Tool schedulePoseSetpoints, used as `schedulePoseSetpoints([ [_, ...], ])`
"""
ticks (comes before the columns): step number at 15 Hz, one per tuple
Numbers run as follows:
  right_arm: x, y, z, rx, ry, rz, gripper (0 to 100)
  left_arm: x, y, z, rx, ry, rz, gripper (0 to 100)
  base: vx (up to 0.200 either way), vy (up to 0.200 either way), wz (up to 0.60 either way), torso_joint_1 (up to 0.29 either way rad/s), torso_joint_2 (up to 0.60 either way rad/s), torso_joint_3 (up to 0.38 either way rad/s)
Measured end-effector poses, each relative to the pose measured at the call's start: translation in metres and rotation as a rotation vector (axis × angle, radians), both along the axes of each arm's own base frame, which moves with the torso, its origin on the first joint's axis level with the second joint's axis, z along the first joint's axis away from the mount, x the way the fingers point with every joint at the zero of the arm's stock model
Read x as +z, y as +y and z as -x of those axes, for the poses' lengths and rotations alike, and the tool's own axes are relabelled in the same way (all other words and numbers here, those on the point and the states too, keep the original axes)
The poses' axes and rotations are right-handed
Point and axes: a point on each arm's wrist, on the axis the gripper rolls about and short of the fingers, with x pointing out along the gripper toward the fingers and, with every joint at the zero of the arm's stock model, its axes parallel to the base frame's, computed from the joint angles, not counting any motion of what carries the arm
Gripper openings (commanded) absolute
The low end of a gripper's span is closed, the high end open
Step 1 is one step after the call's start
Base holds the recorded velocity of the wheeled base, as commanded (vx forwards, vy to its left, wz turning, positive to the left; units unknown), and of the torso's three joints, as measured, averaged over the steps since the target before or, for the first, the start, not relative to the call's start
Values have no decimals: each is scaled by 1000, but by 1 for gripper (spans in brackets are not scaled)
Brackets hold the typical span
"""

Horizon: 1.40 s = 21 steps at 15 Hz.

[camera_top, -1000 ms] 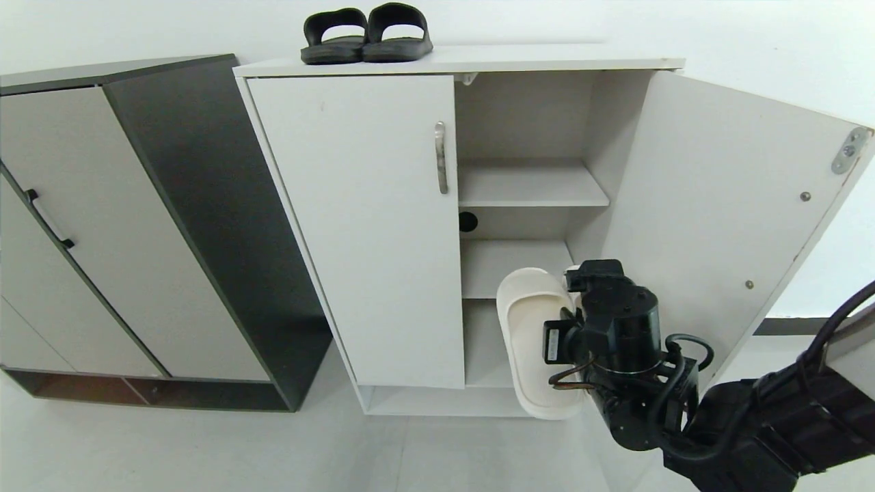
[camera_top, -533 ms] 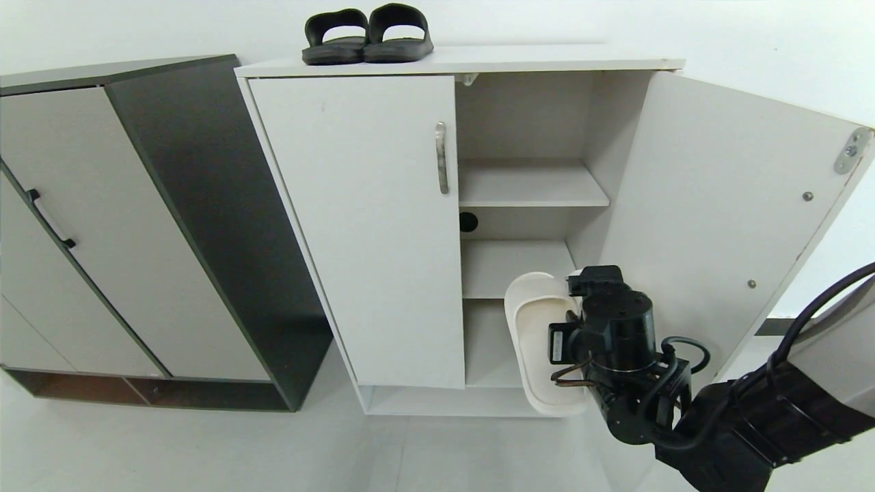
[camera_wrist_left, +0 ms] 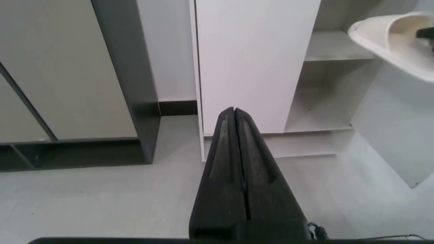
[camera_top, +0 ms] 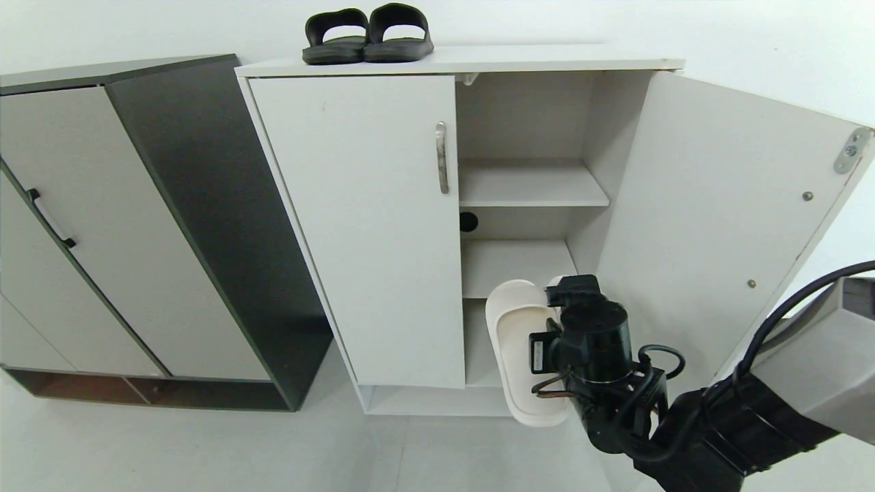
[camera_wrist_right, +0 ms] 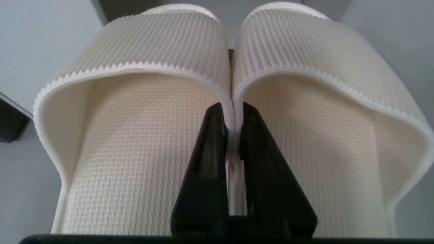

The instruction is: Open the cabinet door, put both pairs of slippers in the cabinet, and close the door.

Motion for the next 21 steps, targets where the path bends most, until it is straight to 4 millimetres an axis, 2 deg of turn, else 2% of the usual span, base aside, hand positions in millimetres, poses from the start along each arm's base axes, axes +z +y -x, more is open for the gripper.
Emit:
schedulePoseSetpoints([
  [4, -12, 20, -17, 4, -11, -9, 0, 0, 0, 0, 0, 1, -2, 0, 0, 0, 0, 0, 0, 0],
  [7, -23, 24, -24, -4, -1, 1, 0, 0, 0, 0, 0, 2, -4, 0, 0, 0, 0, 2, 4, -150],
  [12, -27, 20, -33, -40, -23, 16, 0, 0, 0, 0, 0, 2, -3, 0, 0, 0, 0, 5, 4, -193],
  [17, -20, 15, -27, -46, -151, 21, 0, 0, 0, 0, 0, 2, -1, 0, 0, 0, 0, 3, 0, -103],
  [19, -19, 6, -21, -52, -221, 34, 0, 0, 0, 0, 0, 1, -1, 0, 0, 0, 0, 0, 0, 0],
  [21, -24, -6, -23, -91, -209, 61, 0, 0, 0, 0, 0, 1, 0, 0, 0, 0, 0, 0, 0, 0],
])
